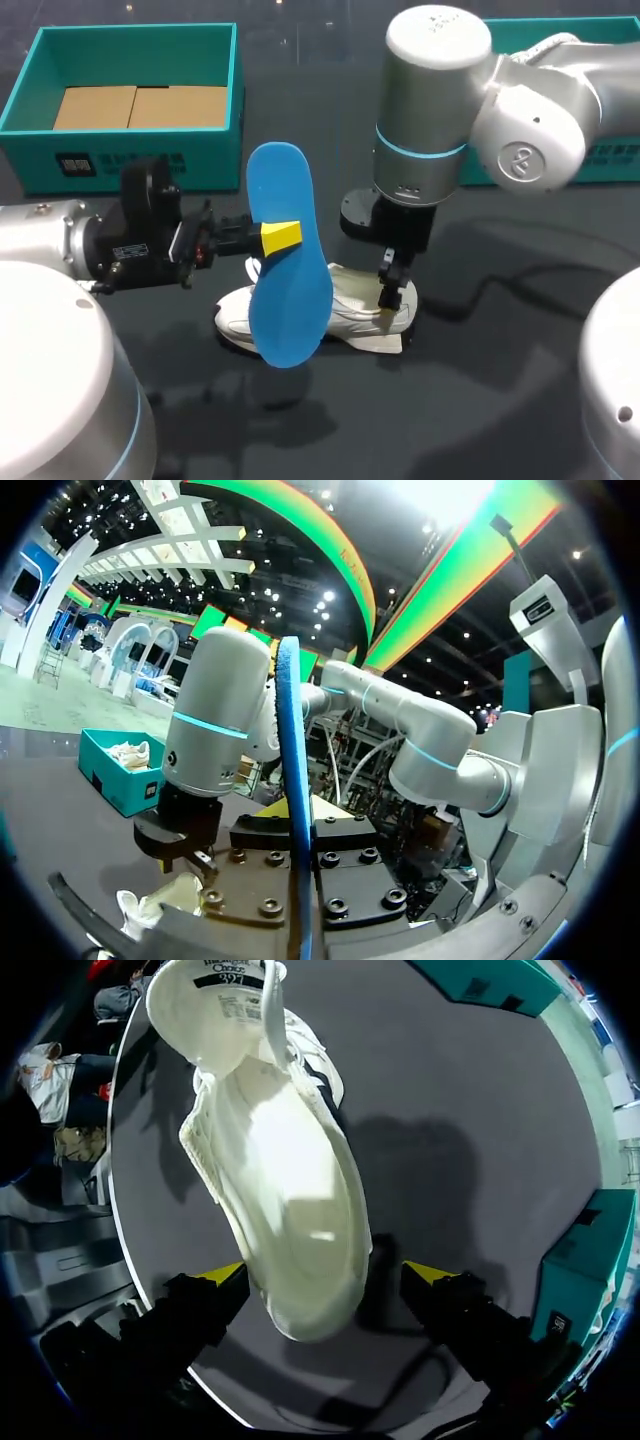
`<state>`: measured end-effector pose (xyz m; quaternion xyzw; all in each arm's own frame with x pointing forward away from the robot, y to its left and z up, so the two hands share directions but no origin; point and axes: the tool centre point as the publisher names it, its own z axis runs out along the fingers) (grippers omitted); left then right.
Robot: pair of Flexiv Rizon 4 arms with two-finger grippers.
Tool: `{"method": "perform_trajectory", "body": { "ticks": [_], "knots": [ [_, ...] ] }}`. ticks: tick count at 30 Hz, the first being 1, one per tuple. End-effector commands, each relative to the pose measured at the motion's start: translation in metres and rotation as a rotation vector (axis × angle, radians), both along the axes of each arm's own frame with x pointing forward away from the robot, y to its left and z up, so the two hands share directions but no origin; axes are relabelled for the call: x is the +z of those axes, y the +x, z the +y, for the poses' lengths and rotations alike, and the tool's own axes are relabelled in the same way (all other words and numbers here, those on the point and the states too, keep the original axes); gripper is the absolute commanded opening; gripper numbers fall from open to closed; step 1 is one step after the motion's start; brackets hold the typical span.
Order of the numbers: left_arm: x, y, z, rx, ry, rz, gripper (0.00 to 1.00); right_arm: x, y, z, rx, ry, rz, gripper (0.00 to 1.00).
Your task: Take the shoe out of the shoebox, open the shoe tongue, remove and reinsert the insole, then place the shoe into the shoebox
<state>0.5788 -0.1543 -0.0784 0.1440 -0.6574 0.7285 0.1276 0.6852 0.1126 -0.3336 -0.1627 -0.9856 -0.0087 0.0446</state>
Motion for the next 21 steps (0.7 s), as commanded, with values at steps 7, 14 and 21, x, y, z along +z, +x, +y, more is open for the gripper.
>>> {"method": "perform_trajectory", "body": {
  "ticks": [7, 14, 21],
  "knots": [
    [-0.001, -0.001, -0.001, 0.004, -0.001, 0.0, 0.0, 0.026, 0.018, 0.01, 0.066, -0.016, -0.061, 1.0],
    [-0.001, -0.001, -0.001, 0.004, -0.001, 0.0, 0.0, 0.019, 0.026, 0.021, 0.125, 0.0, -0.074, 1.0],
    [-0.001, -0.001, -0.001, 0.004, -0.001, 0.0, 0.0, 0.017, 0.03, 0.026, 0.128, -0.016, -0.082, 1.0]
  ]
}}
